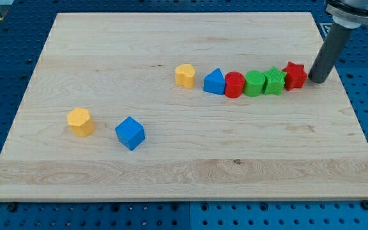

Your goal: Nudge the red star down a bit

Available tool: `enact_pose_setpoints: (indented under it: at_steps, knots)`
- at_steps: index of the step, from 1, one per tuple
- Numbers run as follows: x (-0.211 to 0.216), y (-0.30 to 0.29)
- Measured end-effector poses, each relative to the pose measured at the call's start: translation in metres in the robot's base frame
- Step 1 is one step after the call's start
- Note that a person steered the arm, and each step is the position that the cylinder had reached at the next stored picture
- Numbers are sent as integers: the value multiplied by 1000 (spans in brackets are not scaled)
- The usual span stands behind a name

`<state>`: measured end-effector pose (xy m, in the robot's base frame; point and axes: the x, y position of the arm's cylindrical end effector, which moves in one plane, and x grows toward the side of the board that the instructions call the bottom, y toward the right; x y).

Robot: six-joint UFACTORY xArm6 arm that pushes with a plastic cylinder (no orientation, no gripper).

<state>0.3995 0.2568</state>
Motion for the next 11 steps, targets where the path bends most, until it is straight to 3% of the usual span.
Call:
enact_pose_setpoints:
  at_steps: [4,9,11]
  knots:
    - [-46,-16]
    - [-14,-37]
    - [-27,-34]
